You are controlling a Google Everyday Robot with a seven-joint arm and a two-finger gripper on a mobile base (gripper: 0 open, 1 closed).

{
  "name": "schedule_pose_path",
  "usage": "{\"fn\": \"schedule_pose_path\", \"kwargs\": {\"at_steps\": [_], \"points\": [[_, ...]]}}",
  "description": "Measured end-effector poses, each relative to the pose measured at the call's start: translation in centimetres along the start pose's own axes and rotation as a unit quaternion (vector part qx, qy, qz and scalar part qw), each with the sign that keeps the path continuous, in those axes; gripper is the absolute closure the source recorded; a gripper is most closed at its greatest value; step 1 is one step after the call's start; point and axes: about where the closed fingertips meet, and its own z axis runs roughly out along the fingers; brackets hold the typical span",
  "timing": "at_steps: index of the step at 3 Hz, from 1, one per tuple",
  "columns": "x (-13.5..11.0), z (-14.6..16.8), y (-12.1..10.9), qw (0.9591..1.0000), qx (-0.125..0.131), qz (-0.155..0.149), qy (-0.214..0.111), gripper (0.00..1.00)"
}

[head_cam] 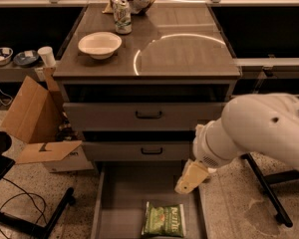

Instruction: Pick green jalapeno chip bag from bottom drawer and place on counter

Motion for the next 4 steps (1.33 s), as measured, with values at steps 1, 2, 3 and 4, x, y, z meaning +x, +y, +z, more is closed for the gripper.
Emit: {"fn": "schedule_pose_path", "kwargs": {"at_steps": [1,2,3,4], "points": [[-1.2,0.8,-1.4,0.9990,0.035,0.007,-0.028,0.00],[-1.3,0.7,-1.5,0.9989,0.036,0.007,-0.029,0.00],[-1.3,2.3,-1.0,0.9992,0.020,0.007,-0.034,0.00],[-0.9,7.6,1.1,0.9978,-0.020,0.015,-0.062,0.00]]}}
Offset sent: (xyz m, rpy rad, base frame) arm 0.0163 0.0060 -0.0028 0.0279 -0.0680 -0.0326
